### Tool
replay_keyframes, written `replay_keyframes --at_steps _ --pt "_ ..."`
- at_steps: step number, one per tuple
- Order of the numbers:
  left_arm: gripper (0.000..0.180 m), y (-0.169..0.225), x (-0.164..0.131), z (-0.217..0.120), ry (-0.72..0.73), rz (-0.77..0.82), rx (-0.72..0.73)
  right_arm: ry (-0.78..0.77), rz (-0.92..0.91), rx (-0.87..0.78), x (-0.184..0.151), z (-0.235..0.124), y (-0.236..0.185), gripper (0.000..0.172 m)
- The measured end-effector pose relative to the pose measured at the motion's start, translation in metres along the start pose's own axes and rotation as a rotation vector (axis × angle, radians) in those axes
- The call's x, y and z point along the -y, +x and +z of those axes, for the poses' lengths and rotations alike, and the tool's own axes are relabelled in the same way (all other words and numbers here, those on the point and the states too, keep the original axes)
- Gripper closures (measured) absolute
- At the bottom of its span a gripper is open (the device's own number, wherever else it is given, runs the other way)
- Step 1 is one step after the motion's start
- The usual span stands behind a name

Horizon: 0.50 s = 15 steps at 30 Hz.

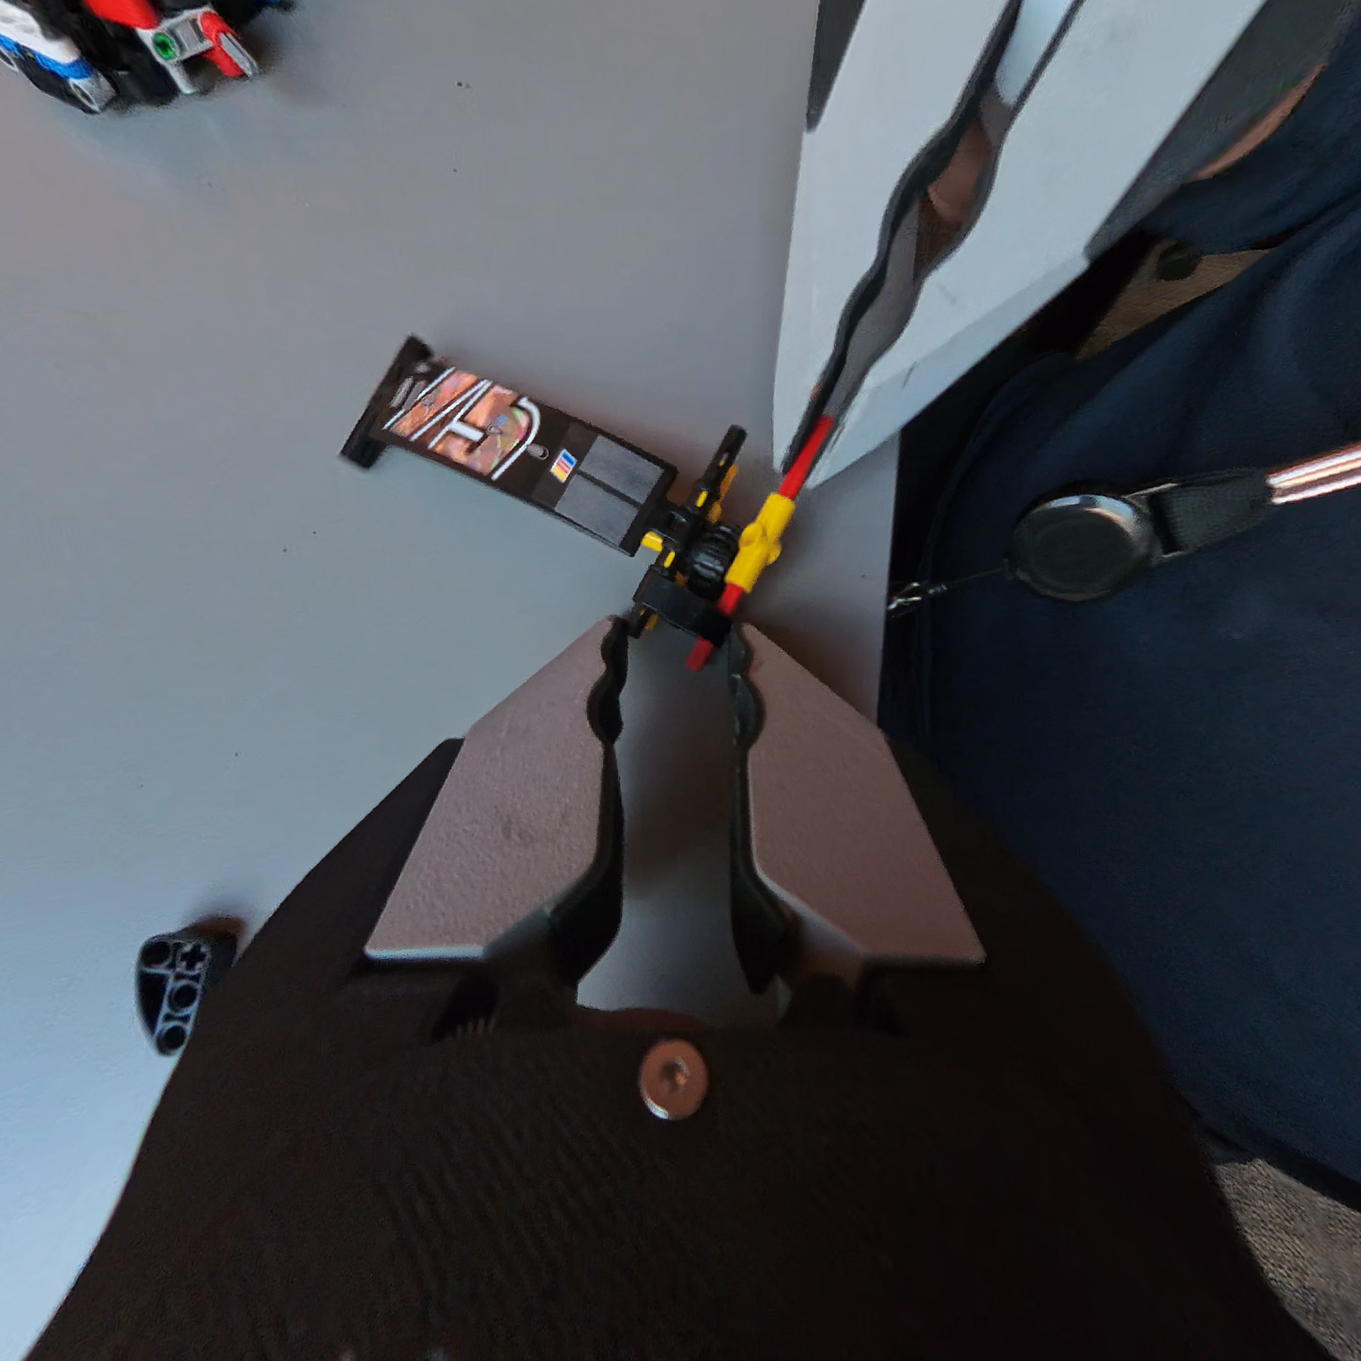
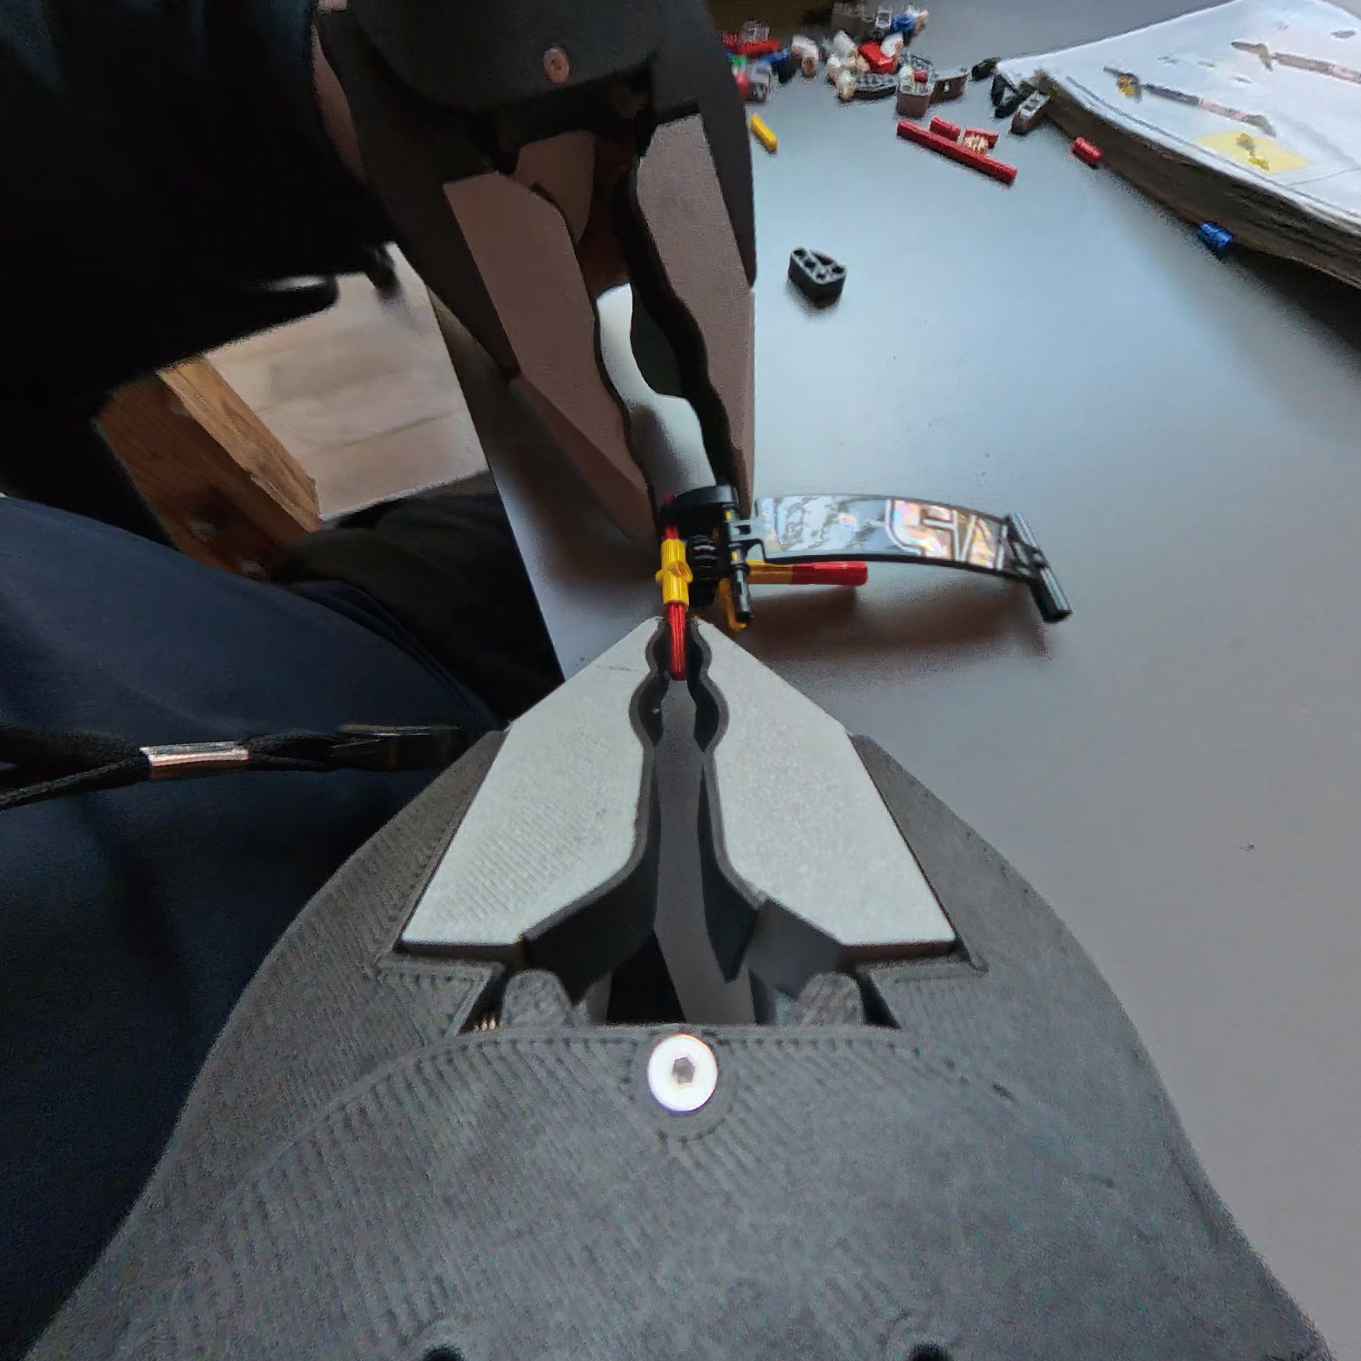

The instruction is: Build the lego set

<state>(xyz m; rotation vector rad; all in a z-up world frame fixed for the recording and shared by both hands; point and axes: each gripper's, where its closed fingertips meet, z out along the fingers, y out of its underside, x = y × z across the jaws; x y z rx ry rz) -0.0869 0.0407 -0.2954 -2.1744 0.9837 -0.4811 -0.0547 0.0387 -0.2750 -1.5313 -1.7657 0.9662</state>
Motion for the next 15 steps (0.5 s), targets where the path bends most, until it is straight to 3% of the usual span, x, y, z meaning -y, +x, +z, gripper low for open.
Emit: replay_keyframes --at_steps 4,15 --pt "0.154 -0.006 0.0003 0.0006 -0.012 -0.017 0.036 -0.01 -0.07 -0.081 0.0011 0.0034 0.0037 0.171" --pt "0.155 -0.007 0.002 0.0018 -0.009 0.019 0.072 0.05 0.278 0.106 0.0018 0.0008 0.0078 0.17"
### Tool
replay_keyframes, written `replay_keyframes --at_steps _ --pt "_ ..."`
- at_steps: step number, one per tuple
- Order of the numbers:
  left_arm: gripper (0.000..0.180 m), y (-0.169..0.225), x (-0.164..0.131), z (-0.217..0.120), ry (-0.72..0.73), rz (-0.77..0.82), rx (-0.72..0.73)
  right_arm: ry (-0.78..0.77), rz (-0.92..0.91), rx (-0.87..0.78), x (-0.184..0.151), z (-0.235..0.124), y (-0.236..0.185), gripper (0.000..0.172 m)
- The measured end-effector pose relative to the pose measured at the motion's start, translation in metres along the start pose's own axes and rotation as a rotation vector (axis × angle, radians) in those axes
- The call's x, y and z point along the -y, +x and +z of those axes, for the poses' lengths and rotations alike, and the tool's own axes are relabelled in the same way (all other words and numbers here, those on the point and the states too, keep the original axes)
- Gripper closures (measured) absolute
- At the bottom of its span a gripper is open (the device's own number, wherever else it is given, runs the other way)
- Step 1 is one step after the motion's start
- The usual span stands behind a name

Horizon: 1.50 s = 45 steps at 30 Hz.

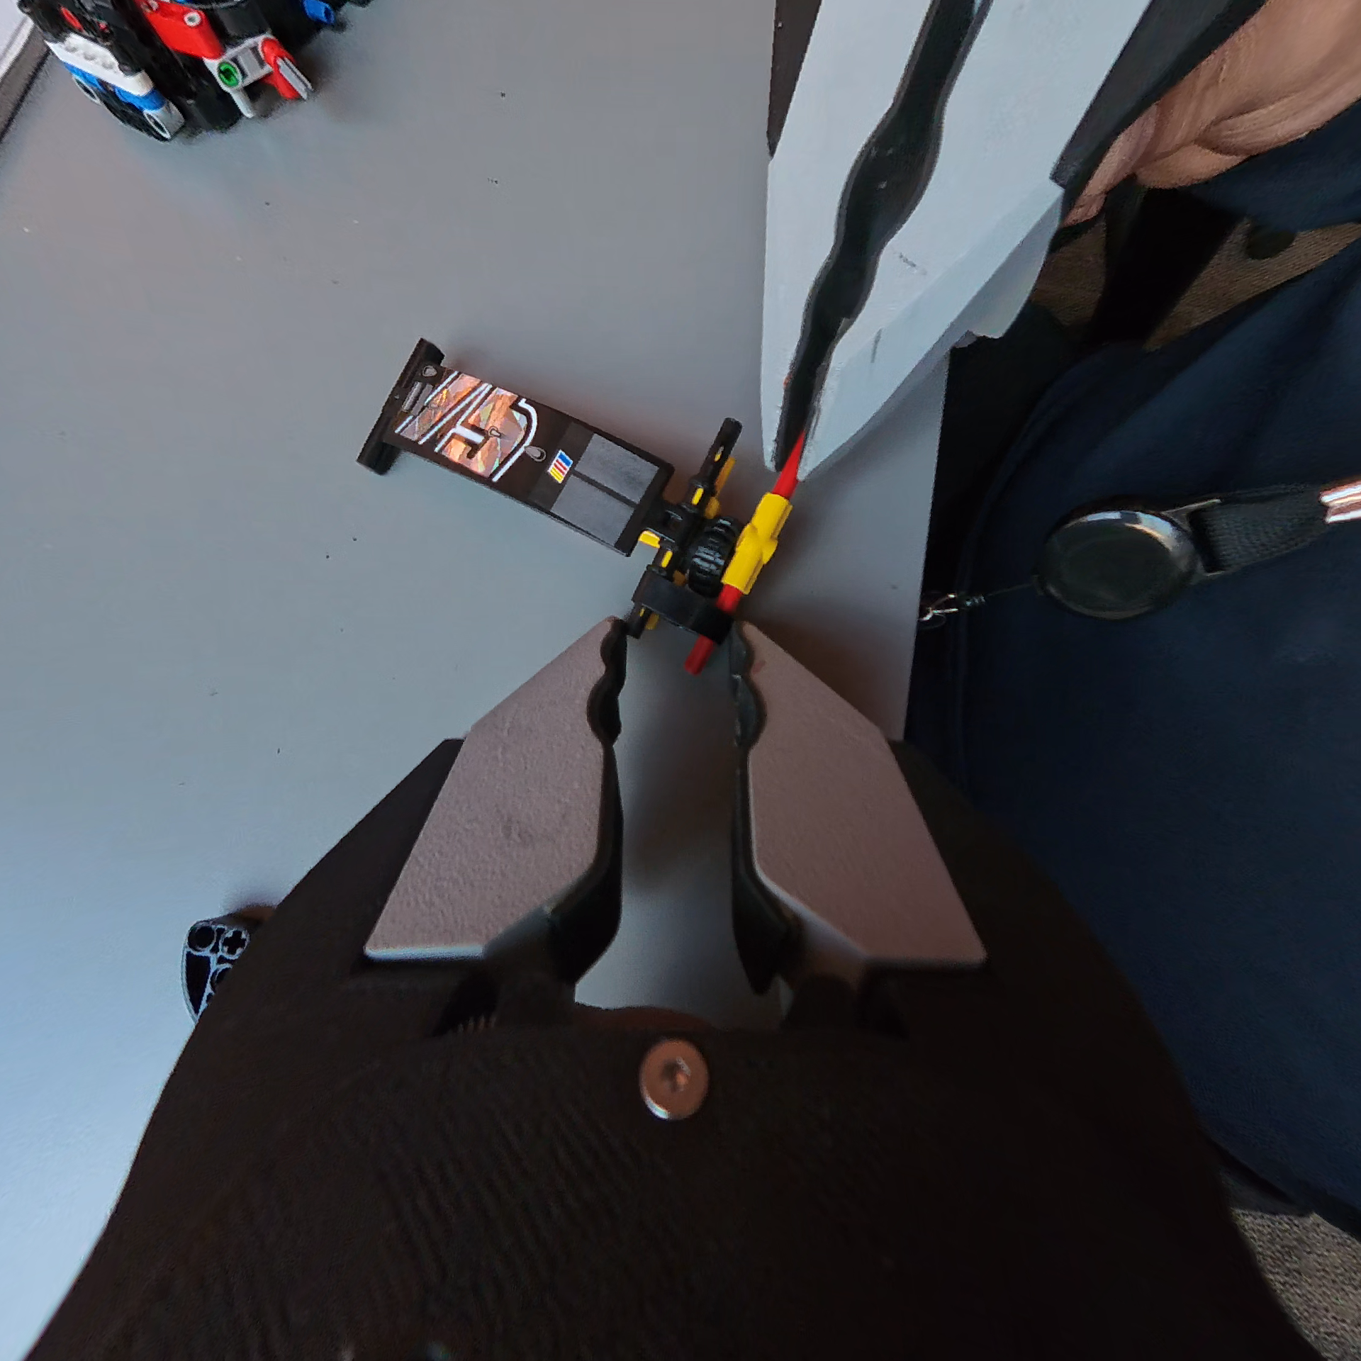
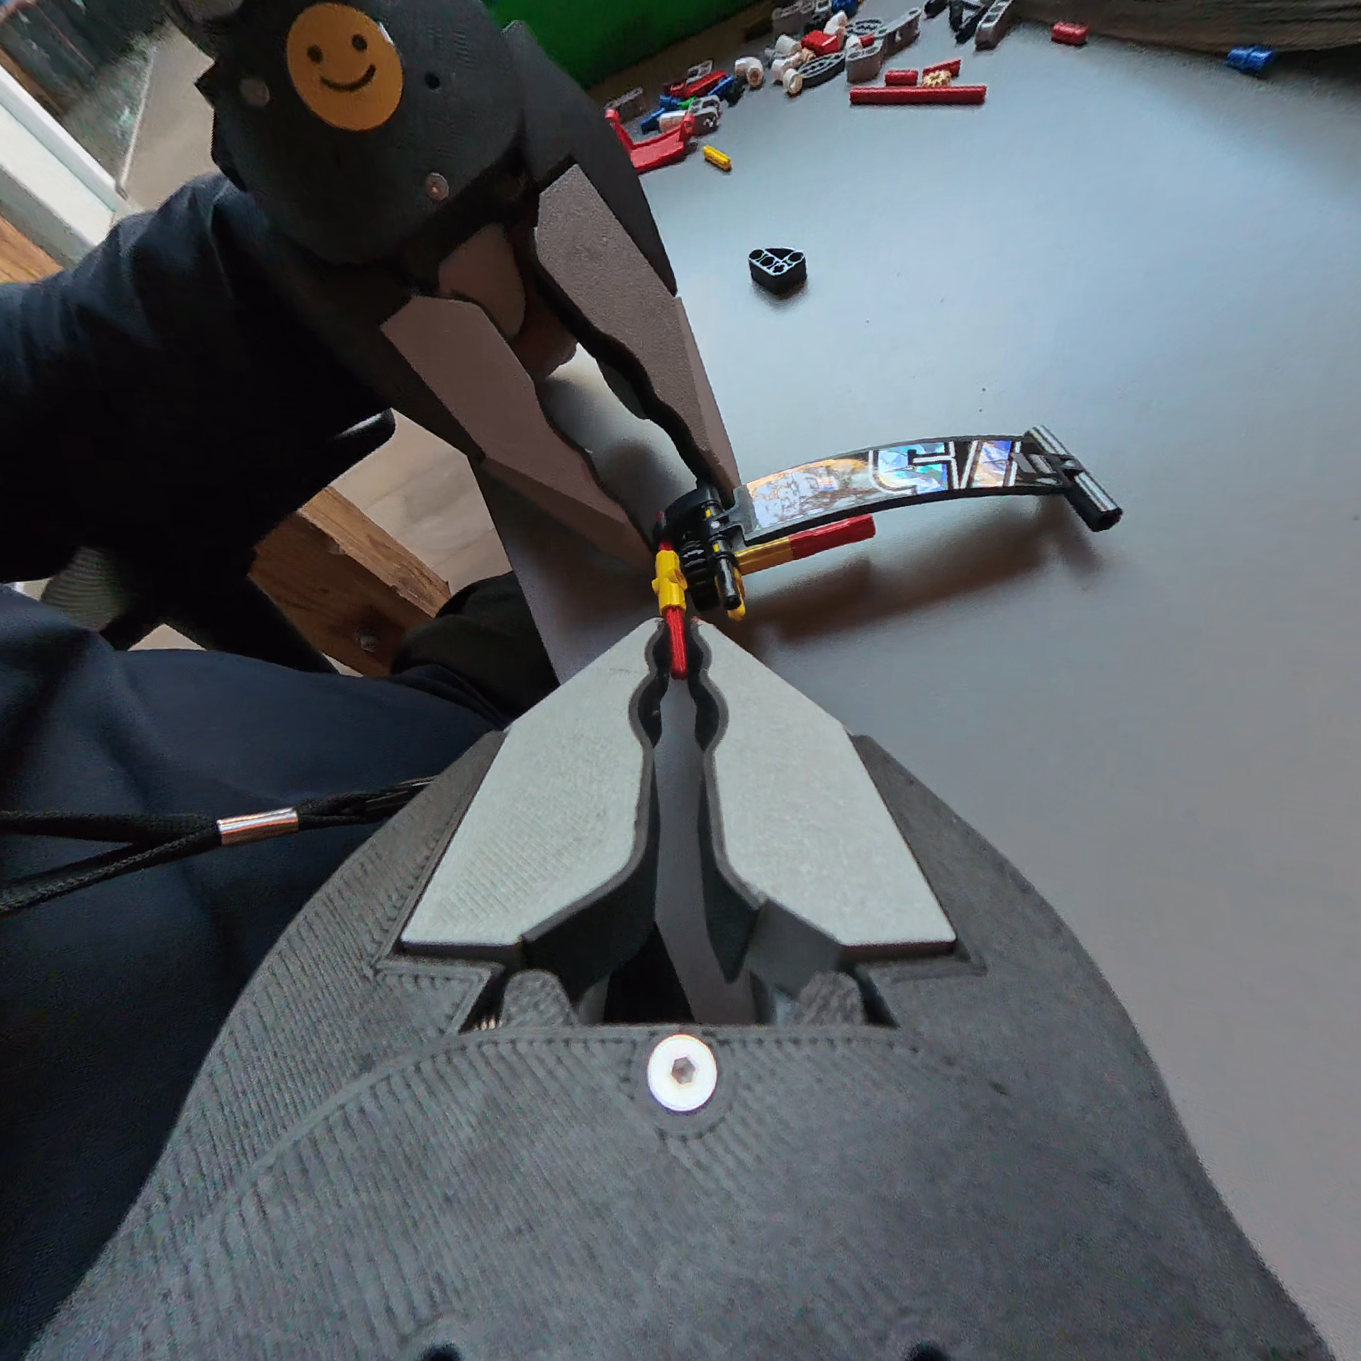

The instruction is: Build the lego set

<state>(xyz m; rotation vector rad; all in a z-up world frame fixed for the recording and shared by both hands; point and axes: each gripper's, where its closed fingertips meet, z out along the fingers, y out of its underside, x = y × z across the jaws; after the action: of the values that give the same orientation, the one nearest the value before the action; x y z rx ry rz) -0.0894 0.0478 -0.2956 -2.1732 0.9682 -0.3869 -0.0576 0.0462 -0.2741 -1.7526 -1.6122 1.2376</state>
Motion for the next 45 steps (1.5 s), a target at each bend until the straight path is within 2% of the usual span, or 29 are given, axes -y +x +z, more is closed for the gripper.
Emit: replay_keyframes --at_steps 6,9,14,19,27,31,37,41,45 --pt "0.147 -0.006 -0.008 -0.008 -0.023 -0.028 0.023 0.009 -0.192 -0.097 0.002 0.0 0.0 0.171" --pt "0.156 -0.003 -0.01 -0.012 -0.009 -0.057 -0.024 0.004 -0.33 -0.137 0.002 0.001 -0.005 0.171" --pt "0.16 0.006 -0.008 -0.01 0.006 -0.062 -0.101 -0.023 -0.528 -0.221 0.001 0.003 -0.006 0.17" --pt "0.162 0.006 -0.008 -0.008 -0.006 -0.009 -0.103 -0.037 -0.668 -0.249 0.001 0.005 -0.009 0.17" --pt "0.176 0.001 -0.007 -0.007 -0.003 0.065 -0.088 -0.041 -0.892 -0.316 0.001 0.006 -0.002 0.17" --pt "0.177 0.0 -0.007 -0.007 0.0 0.096 -0.081 -0.037 -0.896 -0.303 0.001 0.005 0.0 0.169" --pt "0.178 -0.005 -0.005 -0.008 -0.034 0.217 0.034 -0.028 -0.779 -0.254 0.005 0.001 0.005 0.159" --pt "0.179 -0.005 -0.001 -0.01 -0.03 0.229 0.055 0.002 -0.688 -0.228 0.011 -0.003 0.006 0.149" --pt "0.179 -0.006 0.0 -0.01 -0.028 0.245 0.069 -0.044 -0.609 -0.23 0.011 0.002 0.018 0.132"
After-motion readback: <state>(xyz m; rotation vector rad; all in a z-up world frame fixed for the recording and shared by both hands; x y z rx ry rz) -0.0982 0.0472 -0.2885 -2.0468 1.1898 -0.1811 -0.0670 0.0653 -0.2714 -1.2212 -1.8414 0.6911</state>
